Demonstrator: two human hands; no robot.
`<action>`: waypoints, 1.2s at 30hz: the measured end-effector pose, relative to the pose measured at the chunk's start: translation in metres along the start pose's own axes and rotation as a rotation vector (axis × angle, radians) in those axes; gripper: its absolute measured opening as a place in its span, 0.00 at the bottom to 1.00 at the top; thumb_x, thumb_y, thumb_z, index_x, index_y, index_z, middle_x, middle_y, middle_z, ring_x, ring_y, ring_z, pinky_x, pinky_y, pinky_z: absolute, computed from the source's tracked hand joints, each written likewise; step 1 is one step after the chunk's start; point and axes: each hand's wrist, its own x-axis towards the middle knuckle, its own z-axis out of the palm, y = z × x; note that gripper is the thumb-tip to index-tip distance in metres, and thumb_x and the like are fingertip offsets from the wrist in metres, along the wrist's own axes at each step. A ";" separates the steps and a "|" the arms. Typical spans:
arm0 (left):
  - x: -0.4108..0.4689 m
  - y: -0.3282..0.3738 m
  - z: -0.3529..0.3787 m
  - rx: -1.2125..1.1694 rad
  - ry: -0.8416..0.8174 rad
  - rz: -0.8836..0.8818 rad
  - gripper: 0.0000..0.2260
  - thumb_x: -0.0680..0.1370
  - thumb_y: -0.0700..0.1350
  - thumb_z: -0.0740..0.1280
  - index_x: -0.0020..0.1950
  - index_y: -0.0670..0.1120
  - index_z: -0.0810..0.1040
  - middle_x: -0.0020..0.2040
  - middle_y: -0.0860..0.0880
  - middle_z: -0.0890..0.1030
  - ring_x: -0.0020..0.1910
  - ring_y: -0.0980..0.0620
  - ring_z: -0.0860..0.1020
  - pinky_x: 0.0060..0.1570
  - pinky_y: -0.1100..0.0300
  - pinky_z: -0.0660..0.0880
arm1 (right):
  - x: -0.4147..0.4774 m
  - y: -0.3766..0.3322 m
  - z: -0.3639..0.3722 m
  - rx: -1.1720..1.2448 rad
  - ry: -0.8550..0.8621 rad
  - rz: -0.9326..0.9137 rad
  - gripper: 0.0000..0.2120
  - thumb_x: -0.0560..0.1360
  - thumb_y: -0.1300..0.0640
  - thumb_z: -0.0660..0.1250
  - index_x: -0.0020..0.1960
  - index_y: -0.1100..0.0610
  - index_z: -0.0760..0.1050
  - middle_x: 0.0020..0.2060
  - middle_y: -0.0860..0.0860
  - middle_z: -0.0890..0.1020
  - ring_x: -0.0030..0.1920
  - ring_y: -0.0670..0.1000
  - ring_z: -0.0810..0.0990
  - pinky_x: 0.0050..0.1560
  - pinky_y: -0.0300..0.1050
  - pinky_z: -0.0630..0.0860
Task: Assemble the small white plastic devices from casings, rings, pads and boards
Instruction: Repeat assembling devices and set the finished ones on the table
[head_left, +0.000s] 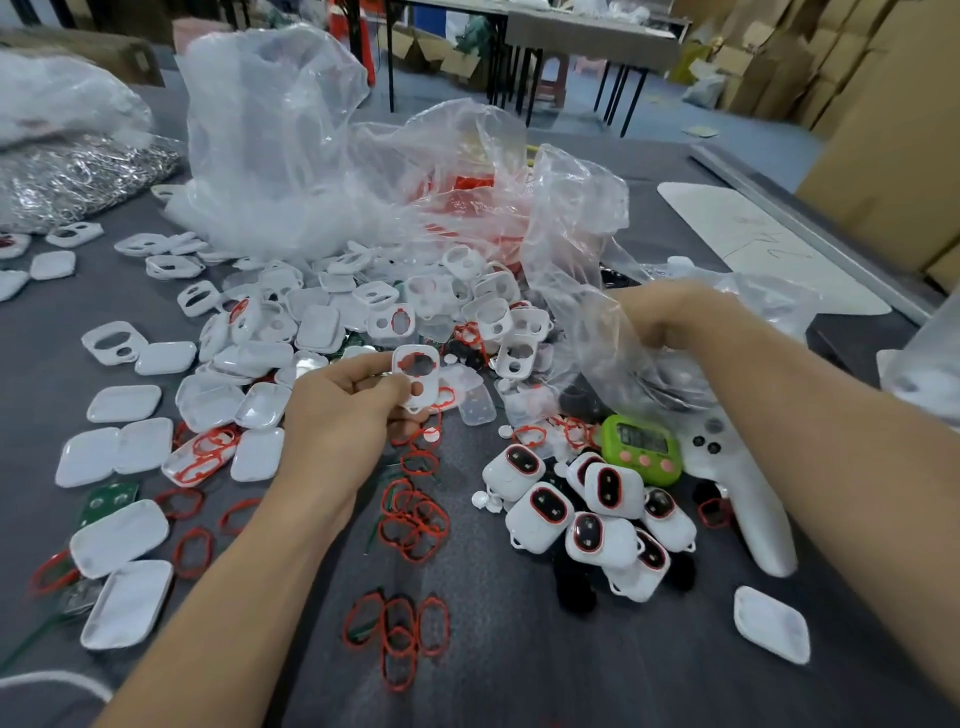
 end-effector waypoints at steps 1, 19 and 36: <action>0.000 -0.001 0.000 0.002 0.001 -0.001 0.11 0.78 0.32 0.69 0.47 0.46 0.86 0.37 0.47 0.87 0.31 0.51 0.83 0.34 0.59 0.82 | 0.000 -0.002 0.002 0.008 -0.025 0.003 0.10 0.80 0.67 0.63 0.41 0.56 0.72 0.39 0.53 0.74 0.38 0.51 0.71 0.41 0.45 0.72; 0.000 0.001 -0.002 0.023 0.005 -0.007 0.09 0.78 0.33 0.69 0.48 0.45 0.86 0.36 0.48 0.86 0.31 0.52 0.83 0.33 0.62 0.81 | 0.003 -0.007 0.018 0.497 0.107 -0.041 0.16 0.84 0.63 0.60 0.69 0.69 0.72 0.70 0.65 0.61 0.50 0.55 0.71 0.50 0.52 0.69; -0.002 0.003 -0.002 0.027 0.004 -0.013 0.09 0.78 0.33 0.69 0.48 0.45 0.85 0.35 0.49 0.86 0.27 0.53 0.80 0.33 0.61 0.82 | -0.138 -0.055 -0.041 0.674 0.236 -0.379 0.08 0.70 0.44 0.78 0.44 0.47 0.87 0.32 0.49 0.86 0.26 0.43 0.77 0.24 0.38 0.73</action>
